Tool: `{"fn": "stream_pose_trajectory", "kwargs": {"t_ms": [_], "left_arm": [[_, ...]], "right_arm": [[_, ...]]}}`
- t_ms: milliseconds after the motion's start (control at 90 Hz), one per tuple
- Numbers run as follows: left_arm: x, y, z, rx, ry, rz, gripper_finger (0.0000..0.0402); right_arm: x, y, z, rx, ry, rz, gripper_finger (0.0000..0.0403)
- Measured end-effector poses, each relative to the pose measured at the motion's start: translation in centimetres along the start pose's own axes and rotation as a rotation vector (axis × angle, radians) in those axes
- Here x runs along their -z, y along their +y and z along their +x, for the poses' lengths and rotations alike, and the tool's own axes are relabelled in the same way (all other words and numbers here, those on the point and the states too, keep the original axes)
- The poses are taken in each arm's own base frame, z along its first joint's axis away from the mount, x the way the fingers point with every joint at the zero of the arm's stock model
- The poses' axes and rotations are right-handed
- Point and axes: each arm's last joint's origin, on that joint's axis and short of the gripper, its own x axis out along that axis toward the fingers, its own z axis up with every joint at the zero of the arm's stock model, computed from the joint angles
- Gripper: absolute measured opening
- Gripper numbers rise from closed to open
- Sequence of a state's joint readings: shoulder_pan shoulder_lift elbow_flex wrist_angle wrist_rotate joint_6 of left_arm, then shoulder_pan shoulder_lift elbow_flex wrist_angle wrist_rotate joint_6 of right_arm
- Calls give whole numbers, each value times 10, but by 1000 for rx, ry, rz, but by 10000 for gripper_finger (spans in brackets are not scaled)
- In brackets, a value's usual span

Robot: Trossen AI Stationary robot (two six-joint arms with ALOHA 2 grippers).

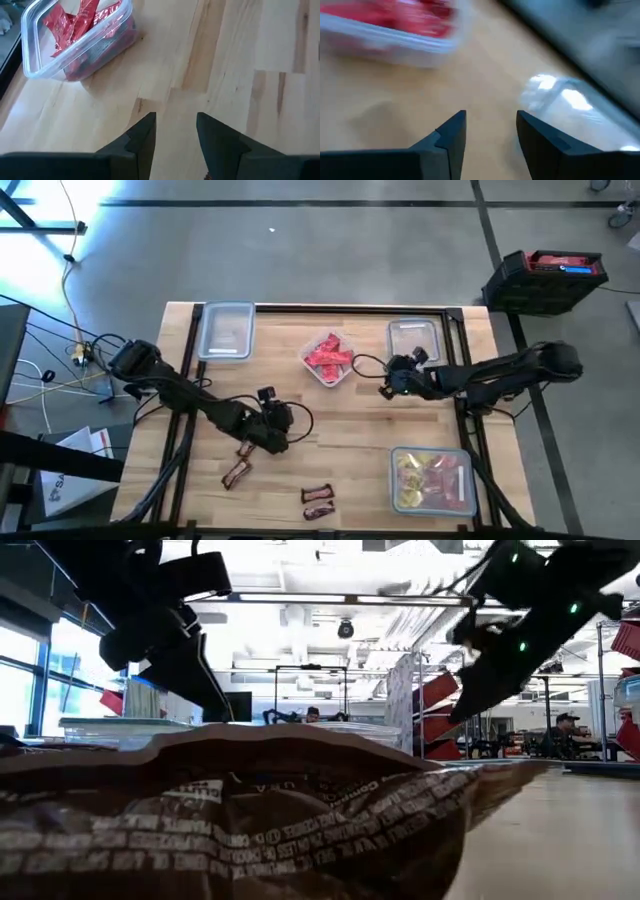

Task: Sort candy
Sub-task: Close the transparent bin

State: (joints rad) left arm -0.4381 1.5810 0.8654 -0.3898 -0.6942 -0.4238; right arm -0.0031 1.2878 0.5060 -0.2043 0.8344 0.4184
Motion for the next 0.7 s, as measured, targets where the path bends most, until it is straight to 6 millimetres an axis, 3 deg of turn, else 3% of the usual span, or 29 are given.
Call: {"fn": "stream_pose_trajectory", "kwargs": {"t_ms": [256,433,700], "left_arm": [[0,0,0,-2,0,10,126],[0,0,0,-4,3,12,126],[0,0,0,-3,2,10,126]], "right_arm": [[9,16,36,97,5,32,144],[14,17,65,142,19,116,148],[19,9,90,193,40,247,203]]}}
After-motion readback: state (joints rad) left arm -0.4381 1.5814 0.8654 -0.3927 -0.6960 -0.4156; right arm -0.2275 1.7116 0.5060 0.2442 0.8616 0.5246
